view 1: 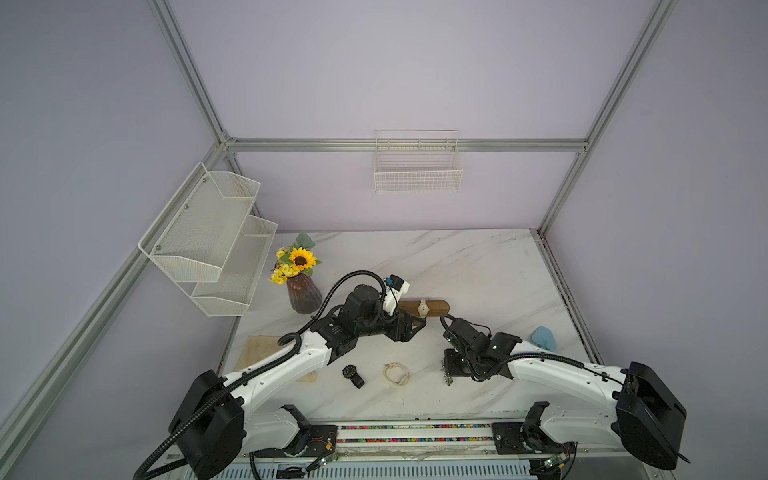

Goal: Place watch on stand
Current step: Adjust the watch at the center of the board, then pick up the watch at the center of the board.

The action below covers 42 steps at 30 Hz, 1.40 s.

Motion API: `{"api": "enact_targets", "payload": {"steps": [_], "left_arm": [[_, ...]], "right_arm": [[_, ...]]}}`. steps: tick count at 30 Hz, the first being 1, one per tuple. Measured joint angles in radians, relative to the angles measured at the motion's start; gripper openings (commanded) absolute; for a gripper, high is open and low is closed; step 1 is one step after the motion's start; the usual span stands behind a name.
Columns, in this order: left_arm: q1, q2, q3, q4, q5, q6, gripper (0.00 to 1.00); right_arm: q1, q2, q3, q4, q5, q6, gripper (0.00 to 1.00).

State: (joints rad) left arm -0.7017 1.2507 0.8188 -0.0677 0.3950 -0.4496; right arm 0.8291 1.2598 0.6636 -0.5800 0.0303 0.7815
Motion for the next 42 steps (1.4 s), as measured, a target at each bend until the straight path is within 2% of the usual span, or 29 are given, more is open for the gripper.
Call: {"api": "enact_targets", "payload": {"steps": [2, 7, 11, 16, 20, 23, 26, 36, 42], "left_arm": [[0.000, 0.002, 0.000, -0.006, -0.004, 0.000, 0.72], [0.000, 0.042, 0.000, -0.043, -0.013, -0.001, 0.70], [0.000, 0.080, 0.000, -0.086, -0.023, -0.004, 0.70], [0.000, 0.099, 0.000, -0.121, -0.030, -0.019, 0.65], [-0.011, 0.129, 0.001, -0.153, -0.029, -0.038, 0.65], [-0.053, 0.175, 0.014, -0.197, -0.032, -0.048, 0.69], [-0.113, 0.246, 0.042, -0.244, -0.031, -0.068, 0.69], [-0.251, 0.337, 0.085, -0.314, -0.076, -0.188, 0.69], [-0.277, 0.410, 0.135, -0.249, -0.096, -0.248, 0.67]], "right_arm": [[0.000, 0.004, -0.014, 0.029, 0.001, 0.005, 0.18], [-0.002, 0.025, -0.033, 0.106, 0.000, 0.019, 0.18], [-0.003, 0.006, -0.045, 0.140, -0.005, 0.024, 0.26], [-0.015, -0.137, -0.051, 0.140, -0.021, 0.026, 0.28], [-0.107, -0.244, -0.047, 0.092, -0.029, 0.015, 0.28], [-0.214, -0.281, -0.053, 0.048, -0.051, -0.015, 0.28], [-0.271, -0.288, -0.060, 0.012, -0.061, -0.043, 0.27], [-0.296, -0.289, -0.063, -0.024, -0.107, -0.108, 0.27], [-0.296, -0.316, -0.064, -0.026, -0.122, -0.120, 0.26]]}}
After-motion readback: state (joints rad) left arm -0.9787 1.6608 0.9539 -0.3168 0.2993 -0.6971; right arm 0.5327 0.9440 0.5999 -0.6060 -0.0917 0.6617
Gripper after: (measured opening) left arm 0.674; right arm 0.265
